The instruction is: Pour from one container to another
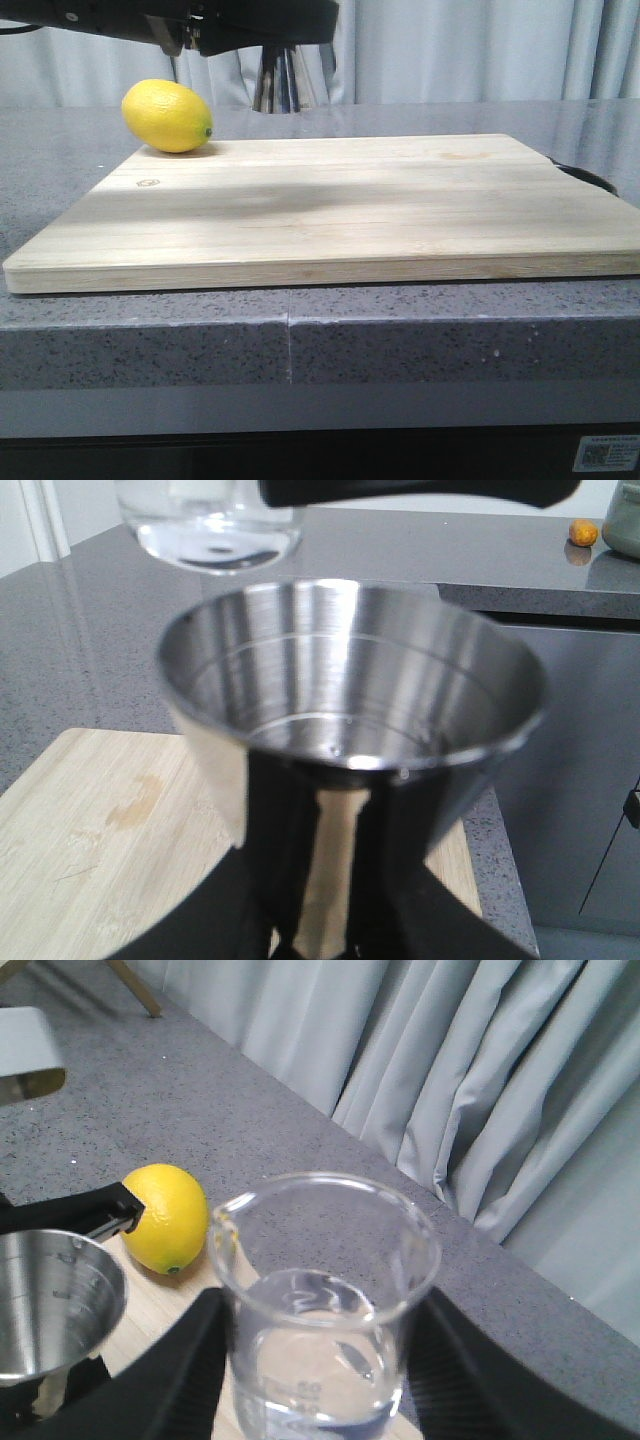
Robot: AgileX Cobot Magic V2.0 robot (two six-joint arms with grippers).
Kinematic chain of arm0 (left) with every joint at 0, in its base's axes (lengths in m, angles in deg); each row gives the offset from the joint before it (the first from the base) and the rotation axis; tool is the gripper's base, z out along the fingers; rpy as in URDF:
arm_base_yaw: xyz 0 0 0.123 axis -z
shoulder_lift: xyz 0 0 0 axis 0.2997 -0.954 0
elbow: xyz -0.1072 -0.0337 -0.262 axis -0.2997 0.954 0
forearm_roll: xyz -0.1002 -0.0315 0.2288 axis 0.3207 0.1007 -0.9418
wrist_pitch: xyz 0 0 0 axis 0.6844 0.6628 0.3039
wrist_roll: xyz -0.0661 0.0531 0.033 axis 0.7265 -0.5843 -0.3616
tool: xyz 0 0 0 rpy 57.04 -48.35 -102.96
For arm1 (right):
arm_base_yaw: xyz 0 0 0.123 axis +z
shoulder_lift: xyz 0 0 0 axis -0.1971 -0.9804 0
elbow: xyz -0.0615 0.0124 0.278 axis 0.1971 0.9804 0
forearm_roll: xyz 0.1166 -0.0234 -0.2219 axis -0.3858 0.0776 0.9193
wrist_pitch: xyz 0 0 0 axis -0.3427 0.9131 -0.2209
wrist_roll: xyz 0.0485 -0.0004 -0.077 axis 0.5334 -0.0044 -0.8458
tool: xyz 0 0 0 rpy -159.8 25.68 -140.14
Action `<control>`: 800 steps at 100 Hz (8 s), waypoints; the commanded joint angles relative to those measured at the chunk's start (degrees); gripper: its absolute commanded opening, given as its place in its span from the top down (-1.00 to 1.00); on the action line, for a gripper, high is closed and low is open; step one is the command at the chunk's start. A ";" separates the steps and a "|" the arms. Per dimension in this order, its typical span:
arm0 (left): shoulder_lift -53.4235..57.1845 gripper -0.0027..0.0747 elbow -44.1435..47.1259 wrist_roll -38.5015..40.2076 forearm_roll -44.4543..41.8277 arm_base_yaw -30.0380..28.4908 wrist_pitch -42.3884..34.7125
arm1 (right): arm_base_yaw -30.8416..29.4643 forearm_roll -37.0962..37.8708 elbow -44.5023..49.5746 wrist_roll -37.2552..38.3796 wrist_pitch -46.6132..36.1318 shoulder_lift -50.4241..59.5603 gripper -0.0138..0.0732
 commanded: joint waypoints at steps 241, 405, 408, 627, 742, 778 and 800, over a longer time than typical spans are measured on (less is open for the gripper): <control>3.00 0.98 -1.67 0.32 3.99 0.61 5.87 | 7.66 20.22 -5.72 -0.33 4.05 1.97 0.21; 3.00 0.98 -1.67 2.10 3.07 1.45 6.11 | 7.68 22.70 -5.72 -2.20 5.55 1.86 0.21; 3.00 0.98 -1.67 2.10 3.07 1.48 6.01 | 7.68 22.68 -5.72 -2.20 5.70 1.86 0.21; 1.43 0.98 -1.67 2.22 3.10 1.62 6.15 | 10.35 29.27 -5.72 -3.20 9.75 -0.10 0.21; 1.43 0.98 -1.67 2.22 3.10 1.62 5.54 | 10.35 31.39 -5.72 -3.20 10.04 -0.10 0.21; 1.43 0.98 -1.67 2.22 3.21 1.62 4.97 | 10.35 31.92 -5.72 -3.20 10.04 -0.10 0.21; 1.43 0.98 -1.67 2.22 3.62 1.62 3.89 | 10.35 31.92 -5.72 -3.20 10.04 -0.10 0.21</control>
